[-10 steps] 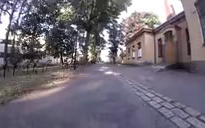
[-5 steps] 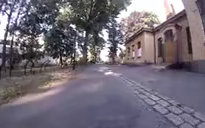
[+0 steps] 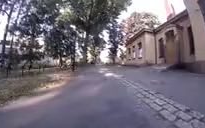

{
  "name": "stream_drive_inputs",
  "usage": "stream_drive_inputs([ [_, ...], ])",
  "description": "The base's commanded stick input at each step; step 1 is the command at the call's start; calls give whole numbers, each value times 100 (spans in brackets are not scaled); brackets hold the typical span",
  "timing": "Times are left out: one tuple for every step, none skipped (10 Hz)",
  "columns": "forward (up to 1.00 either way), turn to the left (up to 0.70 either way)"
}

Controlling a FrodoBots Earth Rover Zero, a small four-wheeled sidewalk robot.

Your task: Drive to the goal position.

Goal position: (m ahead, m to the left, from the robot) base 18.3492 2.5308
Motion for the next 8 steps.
stream_drive_inputs([
  [45, 0],
  [45, 0],
  [45, 0],
  [45, 0],
  [45, 0],
  [45, 0],
  [45, 0],
  [45, 0],
])
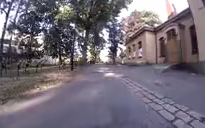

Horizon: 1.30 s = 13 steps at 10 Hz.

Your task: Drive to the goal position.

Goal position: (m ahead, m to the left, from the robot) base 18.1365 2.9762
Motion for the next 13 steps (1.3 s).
stream_drive_inputs([
  [45, 0],
  [45, 0],
  [45, 0],
  [45, 0],
  [45, 0],
  [45, 0],
  [45, 0],
  [45, 0],
  [45, 0],
  [45, 0],
  [45, 0],
  [45, 0],
  [45, 0],
])
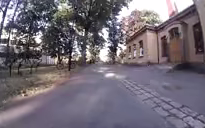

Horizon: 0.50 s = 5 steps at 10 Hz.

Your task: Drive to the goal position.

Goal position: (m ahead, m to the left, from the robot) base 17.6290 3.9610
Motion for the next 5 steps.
stream_drive_inputs([
  [45, 0],
  [45, 0],
  [45, 0],
  [45, 0],
  [45, 0],
])
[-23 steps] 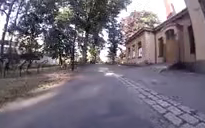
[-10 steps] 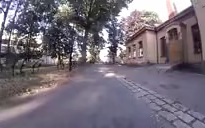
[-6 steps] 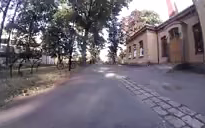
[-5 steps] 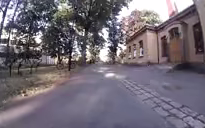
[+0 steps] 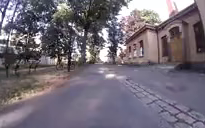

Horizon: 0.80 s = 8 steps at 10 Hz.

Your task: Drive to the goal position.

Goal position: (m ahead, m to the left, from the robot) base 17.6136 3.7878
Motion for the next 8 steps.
stream_drive_inputs([
  [45, 0],
  [45, 0],
  [45, 0],
  [45, 0],
  [45, 0],
  [45, 0],
  [45, 0],
  [45, 0],
])
